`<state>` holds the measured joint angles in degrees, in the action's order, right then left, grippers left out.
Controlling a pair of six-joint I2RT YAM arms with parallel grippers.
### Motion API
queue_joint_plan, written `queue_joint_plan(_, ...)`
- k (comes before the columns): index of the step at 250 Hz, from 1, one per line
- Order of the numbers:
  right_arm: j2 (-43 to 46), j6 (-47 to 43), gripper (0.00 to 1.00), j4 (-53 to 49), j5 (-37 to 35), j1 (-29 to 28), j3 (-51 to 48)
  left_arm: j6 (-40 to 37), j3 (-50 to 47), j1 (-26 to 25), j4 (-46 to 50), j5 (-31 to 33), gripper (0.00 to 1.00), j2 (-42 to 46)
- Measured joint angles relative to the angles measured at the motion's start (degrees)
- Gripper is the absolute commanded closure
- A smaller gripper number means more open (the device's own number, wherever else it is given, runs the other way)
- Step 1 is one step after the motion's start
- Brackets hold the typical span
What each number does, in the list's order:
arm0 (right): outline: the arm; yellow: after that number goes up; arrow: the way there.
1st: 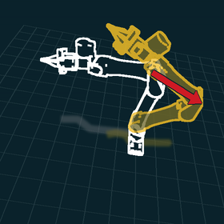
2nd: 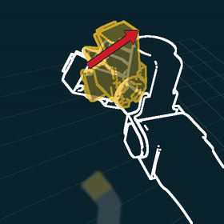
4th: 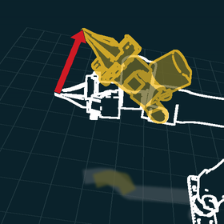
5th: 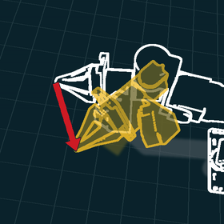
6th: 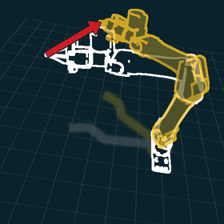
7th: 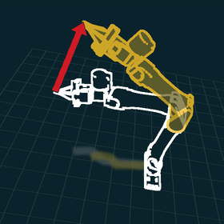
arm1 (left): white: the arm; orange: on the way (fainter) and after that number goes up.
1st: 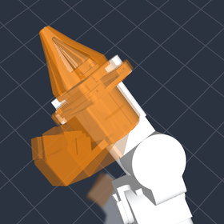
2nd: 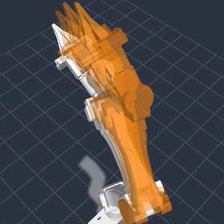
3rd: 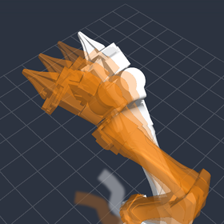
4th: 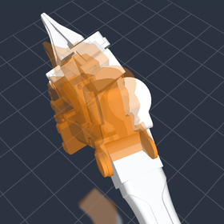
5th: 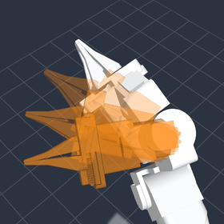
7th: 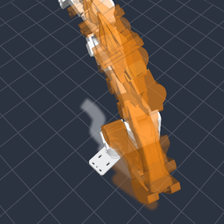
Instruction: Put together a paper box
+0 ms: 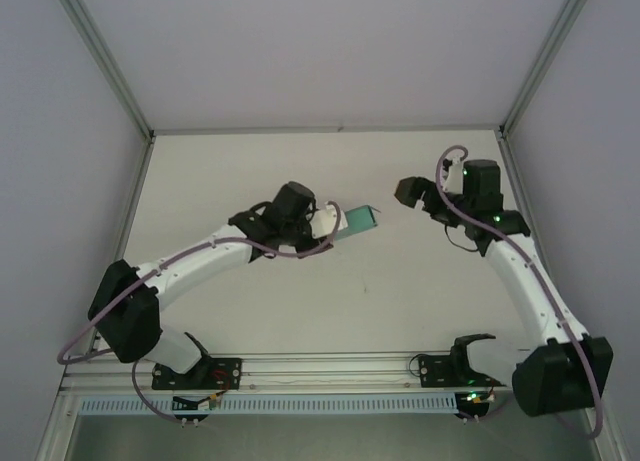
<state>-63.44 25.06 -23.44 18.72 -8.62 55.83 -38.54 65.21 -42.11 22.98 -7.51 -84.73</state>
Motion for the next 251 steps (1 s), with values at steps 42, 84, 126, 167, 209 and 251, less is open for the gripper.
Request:
queue_joint_plan(42, 1.9, -11.5, 0.0, 2.0, 4.2, -0.1, -1.3, -0.3, 5.5, 0.6, 9.2, -1.9, 0.68, -3.2)
queue_joint_plan(84, 1.5, -18.9, 0.08, 3.8, 8.5, -2.4, -3.6, -0.6, 8.9, 0.6, 14.7, -3.7, 0.66, -10.4)
queue_joint_plan(126, -4.1, -25.9, 0.16, 3.0, 9.2, -7.6, -3.6, -0.7, 12.3, 0.6, 18.8, -4.0, 0.66, -16.5)
queue_joint_plan(167, -11.3, -32.1, 0.31, -1.0, 5.7, -12.6, -1.8, -0.7, 14.6, 0.6, 20.3, -4.5, 0.66, -18.4)
queue_joint_plan(209, -16.4, -35.0, 0.51, -3.3, 3.1, -12.7, 0.7, -0.7, 14.6, 0.6, 20.4, -4.9, 0.67, -18.4)
queue_joint_plan(251, -17.6, -36.0, 0.67, -3.5, 2.2, -12.9, 2.3, -0.7, 14.6, 0.6, 20.4, -5.1, 0.67, -18.4)
